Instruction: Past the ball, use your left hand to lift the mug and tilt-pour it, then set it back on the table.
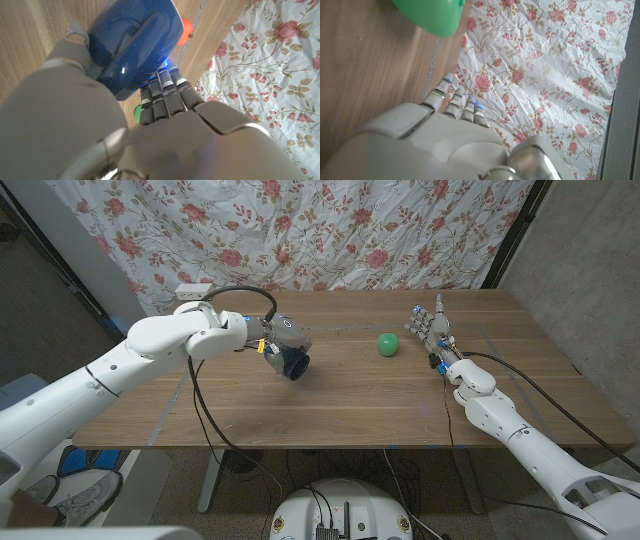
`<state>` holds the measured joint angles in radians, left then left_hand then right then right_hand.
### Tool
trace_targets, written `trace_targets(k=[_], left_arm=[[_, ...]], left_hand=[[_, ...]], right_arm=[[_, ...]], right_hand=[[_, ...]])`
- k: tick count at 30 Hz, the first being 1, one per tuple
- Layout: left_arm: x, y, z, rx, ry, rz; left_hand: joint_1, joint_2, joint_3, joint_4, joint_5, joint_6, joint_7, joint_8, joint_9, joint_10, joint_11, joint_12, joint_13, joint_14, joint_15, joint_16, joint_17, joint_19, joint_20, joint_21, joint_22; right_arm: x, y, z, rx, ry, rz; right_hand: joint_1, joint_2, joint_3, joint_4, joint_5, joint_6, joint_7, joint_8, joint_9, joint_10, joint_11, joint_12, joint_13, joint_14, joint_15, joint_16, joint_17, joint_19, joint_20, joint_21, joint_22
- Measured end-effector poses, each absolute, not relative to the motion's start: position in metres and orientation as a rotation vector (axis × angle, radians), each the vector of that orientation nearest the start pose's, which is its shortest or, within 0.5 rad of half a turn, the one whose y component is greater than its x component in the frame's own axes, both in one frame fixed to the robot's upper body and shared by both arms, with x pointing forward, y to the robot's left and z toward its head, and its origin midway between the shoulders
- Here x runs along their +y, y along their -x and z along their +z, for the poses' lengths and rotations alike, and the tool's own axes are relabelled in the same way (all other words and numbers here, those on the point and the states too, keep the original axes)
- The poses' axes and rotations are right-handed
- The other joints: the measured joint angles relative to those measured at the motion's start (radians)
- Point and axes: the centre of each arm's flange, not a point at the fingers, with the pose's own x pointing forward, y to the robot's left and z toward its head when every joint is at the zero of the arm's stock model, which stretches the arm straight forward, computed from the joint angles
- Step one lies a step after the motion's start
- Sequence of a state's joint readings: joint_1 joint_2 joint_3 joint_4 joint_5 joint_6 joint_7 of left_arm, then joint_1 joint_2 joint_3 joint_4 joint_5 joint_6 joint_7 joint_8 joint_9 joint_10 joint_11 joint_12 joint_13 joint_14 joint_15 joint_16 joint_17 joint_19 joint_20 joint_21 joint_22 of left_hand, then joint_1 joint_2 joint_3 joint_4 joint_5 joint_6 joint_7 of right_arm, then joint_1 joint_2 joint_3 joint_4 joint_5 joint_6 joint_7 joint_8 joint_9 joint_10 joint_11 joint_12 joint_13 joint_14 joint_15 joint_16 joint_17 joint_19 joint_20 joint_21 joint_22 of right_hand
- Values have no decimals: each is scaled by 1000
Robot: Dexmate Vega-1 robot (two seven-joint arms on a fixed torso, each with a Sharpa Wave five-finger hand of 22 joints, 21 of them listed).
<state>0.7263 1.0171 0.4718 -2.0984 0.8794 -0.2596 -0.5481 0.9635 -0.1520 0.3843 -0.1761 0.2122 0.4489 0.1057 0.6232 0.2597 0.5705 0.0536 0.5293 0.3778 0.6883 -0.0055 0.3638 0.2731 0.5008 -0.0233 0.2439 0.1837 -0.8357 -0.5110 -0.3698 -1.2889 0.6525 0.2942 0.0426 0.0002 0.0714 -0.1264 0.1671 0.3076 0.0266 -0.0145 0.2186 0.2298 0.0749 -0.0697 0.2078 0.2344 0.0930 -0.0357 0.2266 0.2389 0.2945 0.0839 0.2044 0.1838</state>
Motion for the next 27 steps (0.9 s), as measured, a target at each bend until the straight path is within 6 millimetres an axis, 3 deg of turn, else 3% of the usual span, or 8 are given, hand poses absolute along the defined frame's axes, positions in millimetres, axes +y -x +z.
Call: trace_targets(k=[27], left_arm=[[211, -515, 61, -753, -1916, -310]], left_hand=[[0, 0, 0, 0, -5, 11, 11, 0, -16, 12, 9, -3, 0, 16, -2, -9, -7, 8, 3, 0, 0]], right_arm=[[-293, -654, -28, -593, -39, 211]], right_hand=[[0, 0, 0, 0, 0, 0, 0, 0, 0, 0, 0, 0, 0, 0, 0, 0, 0, 0, 0, 0, 0]])
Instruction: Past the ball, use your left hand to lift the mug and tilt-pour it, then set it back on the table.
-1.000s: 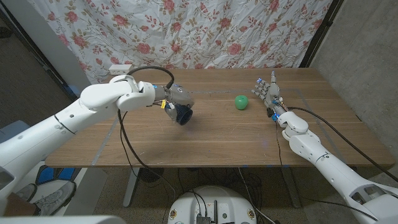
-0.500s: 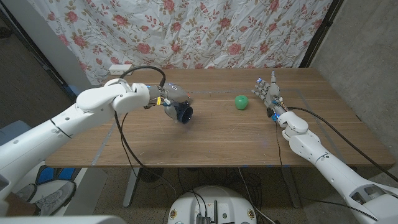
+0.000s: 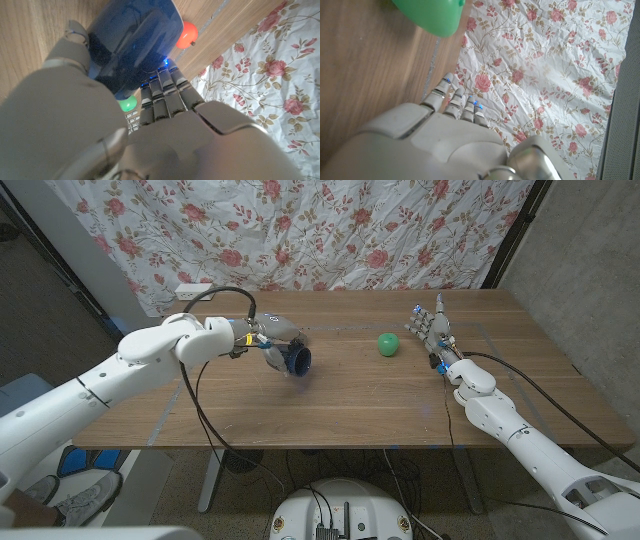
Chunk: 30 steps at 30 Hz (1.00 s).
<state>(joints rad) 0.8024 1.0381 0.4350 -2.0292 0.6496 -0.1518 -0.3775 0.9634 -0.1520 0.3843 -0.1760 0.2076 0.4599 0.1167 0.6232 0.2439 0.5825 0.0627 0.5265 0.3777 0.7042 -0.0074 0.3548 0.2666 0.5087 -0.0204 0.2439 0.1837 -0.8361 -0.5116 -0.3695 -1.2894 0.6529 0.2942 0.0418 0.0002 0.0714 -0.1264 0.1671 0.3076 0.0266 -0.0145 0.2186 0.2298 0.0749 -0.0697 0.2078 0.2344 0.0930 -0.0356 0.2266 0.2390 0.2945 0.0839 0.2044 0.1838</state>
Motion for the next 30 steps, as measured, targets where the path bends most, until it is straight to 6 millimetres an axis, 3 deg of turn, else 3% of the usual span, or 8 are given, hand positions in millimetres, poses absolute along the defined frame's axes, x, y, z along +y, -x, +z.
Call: trace_targets(k=[8, 30], left_arm=[[214, -516, 61, -773, -1806, -308], [236, -536, 35, -772, -1468, -314]], left_hand=[[0, 0, 0, 0, -4, 4, 4, 0, -3, 5, 5, 0, 0, 3, -3, -3, 0, 5, 2, 0, 0], [0, 0, 0, 0, 0, 5, 5, 0, -15, 5, 5, -4, 0, 11, -4, -18, -9, 6, 4, 0, 0]], right_arm=[[-293, -654, -27, -594, -39, 211], [-292, -654, -27, -593, -39, 211]], right_hand=[[0, 0, 0, 0, 0, 0, 0, 0, 0, 0, 0, 0, 0, 0, 0, 0, 0, 0, 0, 0, 0], [0, 0, 0, 0, 0, 0, 0, 0, 0, 0, 0, 0, 0, 0, 0, 0, 0, 0, 0, 0, 0]])
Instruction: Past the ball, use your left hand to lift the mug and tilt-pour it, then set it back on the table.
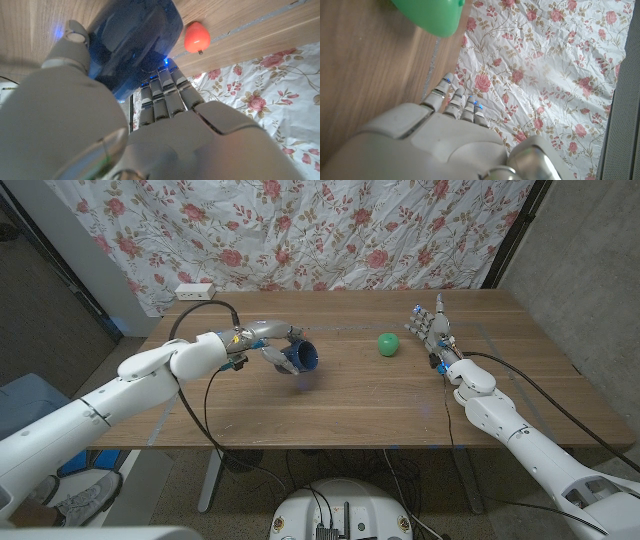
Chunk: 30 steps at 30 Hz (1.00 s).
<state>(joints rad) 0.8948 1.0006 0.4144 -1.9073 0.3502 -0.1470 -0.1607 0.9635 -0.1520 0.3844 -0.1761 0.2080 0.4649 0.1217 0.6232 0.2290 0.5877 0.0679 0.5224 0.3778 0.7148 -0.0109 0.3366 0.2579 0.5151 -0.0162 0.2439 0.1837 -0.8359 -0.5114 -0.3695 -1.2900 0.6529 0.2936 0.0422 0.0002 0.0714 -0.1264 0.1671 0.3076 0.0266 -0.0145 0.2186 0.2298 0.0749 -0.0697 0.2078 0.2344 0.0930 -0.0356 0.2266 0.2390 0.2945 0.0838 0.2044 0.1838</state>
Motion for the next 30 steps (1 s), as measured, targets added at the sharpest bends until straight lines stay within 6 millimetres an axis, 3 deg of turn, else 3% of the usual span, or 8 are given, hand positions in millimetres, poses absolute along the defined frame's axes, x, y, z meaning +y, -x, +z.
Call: trace_targets(k=[30], left_arm=[[247, -553, -7, -744, -1088, -282]], left_hand=[[0, 0, 17, -17, -5, 2, 2, 0, -8, -4, -4, -20, 0, -4, -4, -13, -5, -4, -4, -8, 0]], right_arm=[[-292, -654, -27, -593, -39, 212]], right_hand=[[0, 0, 0, 0, 0, 0, 0, 0, 0, 0, 0, 0, 0, 0, 0, 0, 0, 0, 0, 0, 0]])
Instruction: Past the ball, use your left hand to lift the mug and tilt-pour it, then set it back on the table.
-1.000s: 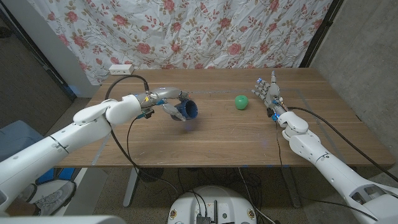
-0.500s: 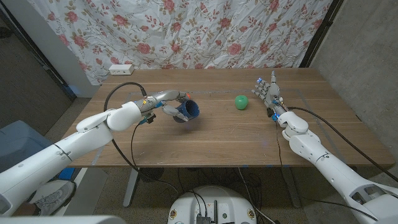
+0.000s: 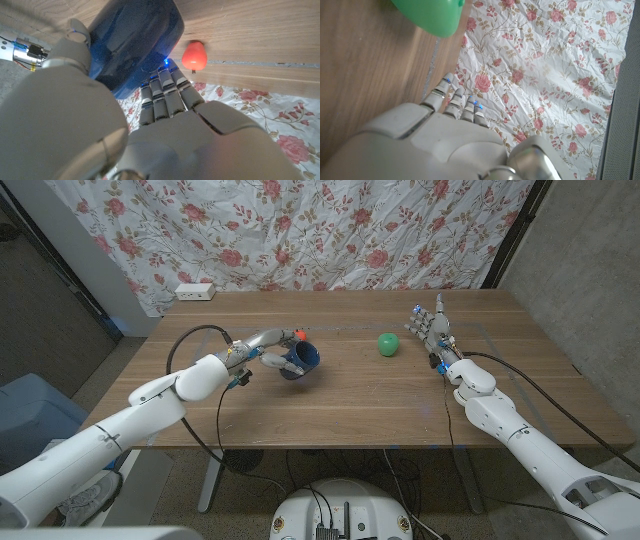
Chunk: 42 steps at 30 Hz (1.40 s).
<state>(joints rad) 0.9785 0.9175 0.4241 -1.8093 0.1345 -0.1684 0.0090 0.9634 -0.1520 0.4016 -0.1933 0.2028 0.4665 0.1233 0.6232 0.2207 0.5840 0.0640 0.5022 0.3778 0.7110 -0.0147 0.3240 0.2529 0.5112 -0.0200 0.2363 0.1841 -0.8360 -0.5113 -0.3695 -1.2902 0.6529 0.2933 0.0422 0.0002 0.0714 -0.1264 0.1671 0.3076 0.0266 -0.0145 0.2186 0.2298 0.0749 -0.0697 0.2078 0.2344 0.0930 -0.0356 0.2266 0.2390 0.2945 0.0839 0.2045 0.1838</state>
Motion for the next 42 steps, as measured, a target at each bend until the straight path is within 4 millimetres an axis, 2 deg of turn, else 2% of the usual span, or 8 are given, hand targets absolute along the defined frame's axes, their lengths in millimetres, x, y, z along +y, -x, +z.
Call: trace_targets(k=[15, 25, 29, 39, 42], left_arm=[[240, -559, -33, -752, -924, -287], [237, -563, -49, -726, -819, -298], [235, -566, -55, -717, -775, -304], [224, -572, -67, -703, -688, -342], [221, -573, -70, -701, -668, -358]], left_hand=[[0, 0, 0, 0, -6, 0, 0, 0, -6, 0, 0, -8, 0, -3, -3, -10, -3, -9, -1, -4, 0], [0, 0, 0, 0, -2, -9, -9, 0, -14, -11, -11, -27, 15, -13, -13, -19, -8, -26, -4, -12, 0], [0, 0, -3, 3, -2, -13, -13, 0, -14, -14, -22, -33, 16, -16, -16, -26, -8, -36, 4, -12, 0], [0, 0, -7, 7, -2, -19, -18, 0, -21, -18, -29, -54, 36, -23, -23, -40, -10, -61, 10, -24, 0], [0, 0, -7, 7, -3, -20, -20, 0, -27, -14, -32, -61, 37, -30, -38, -51, -15, -75, 5, -28, 0]], right_arm=[[-292, -654, -28, -593, -39, 210], [-292, -654, -28, -593, -39, 209], [-292, -654, -28, -593, -39, 210], [-292, -654, -28, -593, -39, 210], [-293, -654, -28, -593, -39, 210]], right_hand=[[0, 0, 0, 0, 0, 0, 0, 0, 0, 0, 0, 0, 0, 0, 0, 0, 0, 0, 0, 0, 0], [0, 0, 0, 0, 0, 0, 0, 0, 0, 0, 0, 0, 0, 0, 0, 0, 0, 0, 0, 0, 0], [0, 0, 0, 0, 0, 0, 0, 0, 0, 0, 0, 0, 0, 0, 0, 0, 0, 0, 0, 0, 0], [0, 0, 0, 0, 0, 0, 0, 0, 0, 0, 0, 0, 0, 0, 0, 0, 0, 0, 0, 0, 0], [0, 0, 0, 0, 0, 0, 0, 0, 0, 0, 0, 0, 0, 0, 0, 0, 0, 0, 0, 0, 0]])
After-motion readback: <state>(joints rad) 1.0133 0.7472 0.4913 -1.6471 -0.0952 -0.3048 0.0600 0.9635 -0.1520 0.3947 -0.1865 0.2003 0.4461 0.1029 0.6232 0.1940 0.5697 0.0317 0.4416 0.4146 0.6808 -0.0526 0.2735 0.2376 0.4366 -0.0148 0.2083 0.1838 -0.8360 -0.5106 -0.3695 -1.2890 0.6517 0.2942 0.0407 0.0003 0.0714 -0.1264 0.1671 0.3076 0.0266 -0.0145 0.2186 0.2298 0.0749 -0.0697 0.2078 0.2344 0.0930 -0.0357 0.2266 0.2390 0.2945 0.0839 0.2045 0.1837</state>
